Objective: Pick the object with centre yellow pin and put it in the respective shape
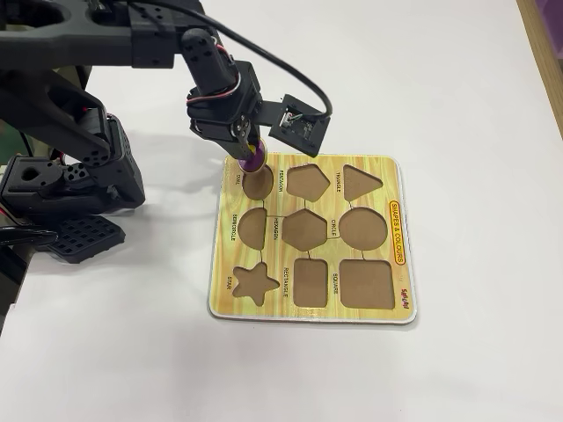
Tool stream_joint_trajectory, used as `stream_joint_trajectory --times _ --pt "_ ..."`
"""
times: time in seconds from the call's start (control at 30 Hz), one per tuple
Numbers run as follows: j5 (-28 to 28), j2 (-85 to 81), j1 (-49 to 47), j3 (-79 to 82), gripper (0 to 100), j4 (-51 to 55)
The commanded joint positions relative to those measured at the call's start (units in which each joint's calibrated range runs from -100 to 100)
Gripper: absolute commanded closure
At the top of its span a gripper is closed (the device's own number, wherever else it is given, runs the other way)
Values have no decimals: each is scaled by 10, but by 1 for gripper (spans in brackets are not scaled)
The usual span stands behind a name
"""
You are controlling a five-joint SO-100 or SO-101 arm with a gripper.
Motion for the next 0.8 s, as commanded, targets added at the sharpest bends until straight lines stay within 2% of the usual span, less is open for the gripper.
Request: stream_joint_trajectory --times 0.0,0.77 --pt "4 -7 25 -23 99 4" --pt "4 56 52 -22 99 -3"
